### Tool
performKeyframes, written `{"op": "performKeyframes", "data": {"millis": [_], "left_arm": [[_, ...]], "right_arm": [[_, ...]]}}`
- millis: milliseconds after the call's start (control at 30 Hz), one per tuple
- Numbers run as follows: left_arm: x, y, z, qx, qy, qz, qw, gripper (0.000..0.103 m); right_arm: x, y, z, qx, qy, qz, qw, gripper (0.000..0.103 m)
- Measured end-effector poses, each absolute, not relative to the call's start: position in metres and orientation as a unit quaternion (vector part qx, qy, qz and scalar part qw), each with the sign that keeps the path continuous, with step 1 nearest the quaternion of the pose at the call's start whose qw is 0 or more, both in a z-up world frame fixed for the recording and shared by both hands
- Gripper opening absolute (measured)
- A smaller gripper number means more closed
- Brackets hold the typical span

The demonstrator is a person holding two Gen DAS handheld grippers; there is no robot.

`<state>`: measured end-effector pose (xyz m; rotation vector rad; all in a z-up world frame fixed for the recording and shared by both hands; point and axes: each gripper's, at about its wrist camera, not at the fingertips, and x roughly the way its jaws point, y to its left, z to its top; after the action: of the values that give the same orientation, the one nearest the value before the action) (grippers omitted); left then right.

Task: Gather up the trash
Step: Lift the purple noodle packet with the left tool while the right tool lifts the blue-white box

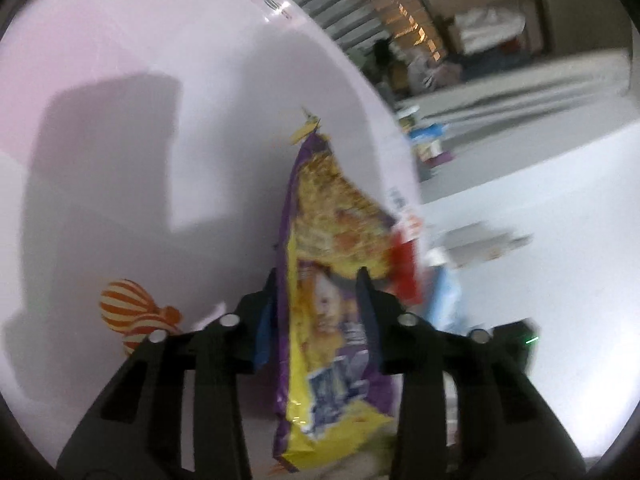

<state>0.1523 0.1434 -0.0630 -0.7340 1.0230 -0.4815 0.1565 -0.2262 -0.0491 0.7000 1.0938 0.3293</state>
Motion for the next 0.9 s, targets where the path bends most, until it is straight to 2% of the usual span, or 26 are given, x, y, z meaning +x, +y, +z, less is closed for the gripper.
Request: {"op": "performKeyframes", "data": {"millis": [167, 433, 900], "left_arm": [[0.155, 0.124, -0.06, -0.267, 0.489, -0.207, 0.805, 0.02], [0.158, 0.124, -0.061, -0.248, 0.489, -0.203, 0.811, 0.009], [0.153, 0.124, -0.061, -0.239, 0.489, -0.196, 0.816, 0.007]], "right_arm": [[0.157, -0.226, -0.057, 0.345, 0.509, 0.155, 0.773, 0.058], [0.159, -0.223, -0.068, 0.381, 0.507, 0.169, 0.754, 0.056], [0.16, -0.206, -0.068, 0.373, 0.523, 0.195, 0.741, 0.054]]}}
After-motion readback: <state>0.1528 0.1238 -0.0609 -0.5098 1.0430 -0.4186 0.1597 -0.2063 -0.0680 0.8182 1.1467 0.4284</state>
